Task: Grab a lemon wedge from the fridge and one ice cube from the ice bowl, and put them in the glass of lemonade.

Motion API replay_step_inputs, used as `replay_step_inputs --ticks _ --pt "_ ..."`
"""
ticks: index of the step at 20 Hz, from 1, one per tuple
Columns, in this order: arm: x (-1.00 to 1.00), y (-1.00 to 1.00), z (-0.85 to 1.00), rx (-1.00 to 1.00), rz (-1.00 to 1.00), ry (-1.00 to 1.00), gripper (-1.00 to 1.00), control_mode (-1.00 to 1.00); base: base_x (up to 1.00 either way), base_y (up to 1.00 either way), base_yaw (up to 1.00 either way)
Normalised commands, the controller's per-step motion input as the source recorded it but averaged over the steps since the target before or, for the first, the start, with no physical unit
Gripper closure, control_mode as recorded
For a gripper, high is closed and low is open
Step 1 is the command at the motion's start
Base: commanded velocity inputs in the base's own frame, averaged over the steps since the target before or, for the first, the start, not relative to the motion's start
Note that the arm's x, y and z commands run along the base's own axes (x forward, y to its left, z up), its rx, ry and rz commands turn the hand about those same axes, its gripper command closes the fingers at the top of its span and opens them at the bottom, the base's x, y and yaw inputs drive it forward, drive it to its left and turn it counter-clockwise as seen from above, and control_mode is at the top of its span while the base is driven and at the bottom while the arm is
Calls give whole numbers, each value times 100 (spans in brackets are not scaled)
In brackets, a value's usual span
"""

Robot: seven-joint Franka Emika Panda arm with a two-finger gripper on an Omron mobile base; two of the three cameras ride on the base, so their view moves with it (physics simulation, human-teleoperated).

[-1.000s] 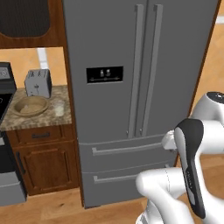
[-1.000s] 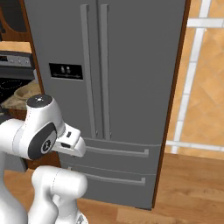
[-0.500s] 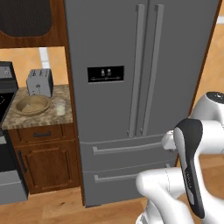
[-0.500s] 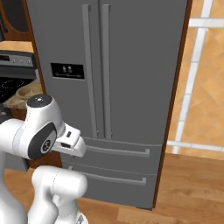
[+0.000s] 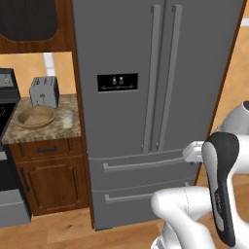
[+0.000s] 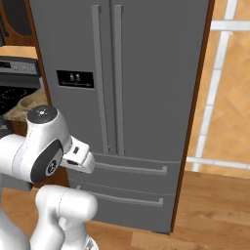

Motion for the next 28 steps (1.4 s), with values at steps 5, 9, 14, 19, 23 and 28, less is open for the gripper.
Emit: replay_step_inputs --ticks 5,9,14,19,23,28 --pt "9 -5 100 -7 0 -17 -100 -100 0 0 0" --pt "58 0 100 -25 0 -3 -100 -100 0 0 0" --pt "71 0 49 -10 0 -28 -100 -100 0 0 0" --pt "100 0 -48 9 -2 -21 -100 -100 0 0 0" --pt "86 0 -18 -1 0 -6 -100 -100 0 0 0" --pt "80 -7 16 -2 6 -6 -100 -100 0 0 0"
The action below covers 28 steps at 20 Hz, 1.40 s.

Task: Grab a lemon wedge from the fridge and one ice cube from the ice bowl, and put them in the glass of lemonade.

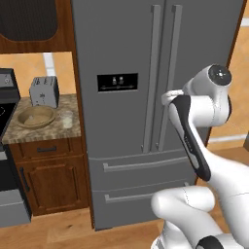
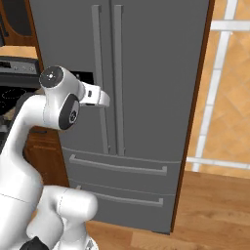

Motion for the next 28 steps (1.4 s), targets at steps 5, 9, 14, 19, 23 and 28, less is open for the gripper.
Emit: replay_step_inputs --ticks 5,9,14,19,23,28 --pt "43 -41 4 0 2 0 -100 -100 0 0 0" --pt "74 -14 -7 0 0 0 -100 -100 0 0 0" --pt "97 -6 -25 1 2 1 -100 -100 0 0 0" --pt "66 -19 -25 0 3 0 -100 -100 0 0 0" --pt "61 -4 -18 0 1 0 -100 -100 0 0 0" --pt "73 -3 -23 0 0 0 -100 -100 0 0 0"
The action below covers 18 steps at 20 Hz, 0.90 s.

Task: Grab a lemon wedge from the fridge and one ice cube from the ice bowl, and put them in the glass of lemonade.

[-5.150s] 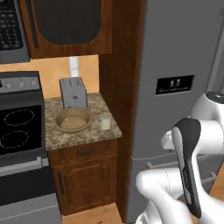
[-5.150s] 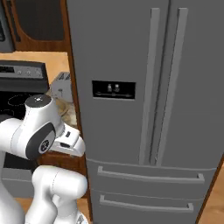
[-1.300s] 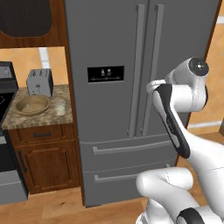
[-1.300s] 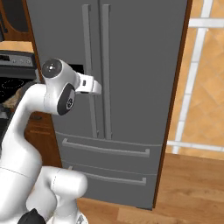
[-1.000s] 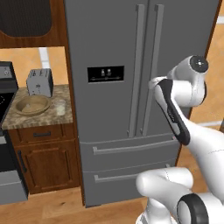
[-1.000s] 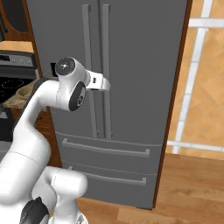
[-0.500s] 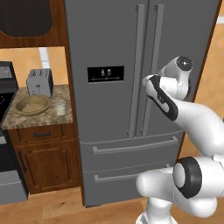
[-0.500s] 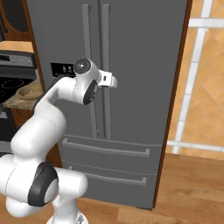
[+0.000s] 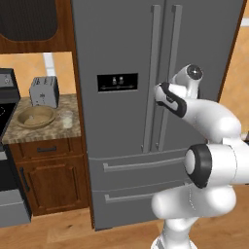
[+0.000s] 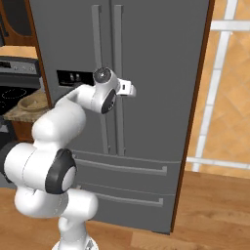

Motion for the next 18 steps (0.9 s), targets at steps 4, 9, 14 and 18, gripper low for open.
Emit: replay_step_inputs --ticks 4,9,14,18 --pt "64 -14 -21 0 0 0 -100 -100 0 0 0" --pt "46 -6 -31 0 0 0 -100 -100 0 0 0" --pt "17 0 0 1 0 0 100 -100 0 0 0" --pt "12 -3 0 0 0 0 100 -100 0 0 0"
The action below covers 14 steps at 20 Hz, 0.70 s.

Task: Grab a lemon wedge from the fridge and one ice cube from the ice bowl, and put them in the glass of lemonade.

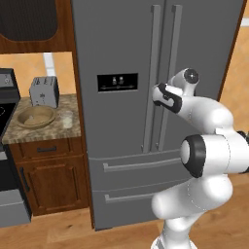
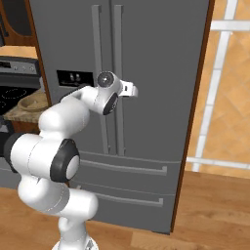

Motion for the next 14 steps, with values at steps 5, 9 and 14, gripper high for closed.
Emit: replay_step_inputs --ticks 5,9,14 --pt "3 -77 0 1 -1 0 100 -100 0 0 0" --pt "-12 -100 0 7 -2 0 100 -100 0 0 0" --pt "-56 -100 11 13 -2 1 100 -100 0 0 0"
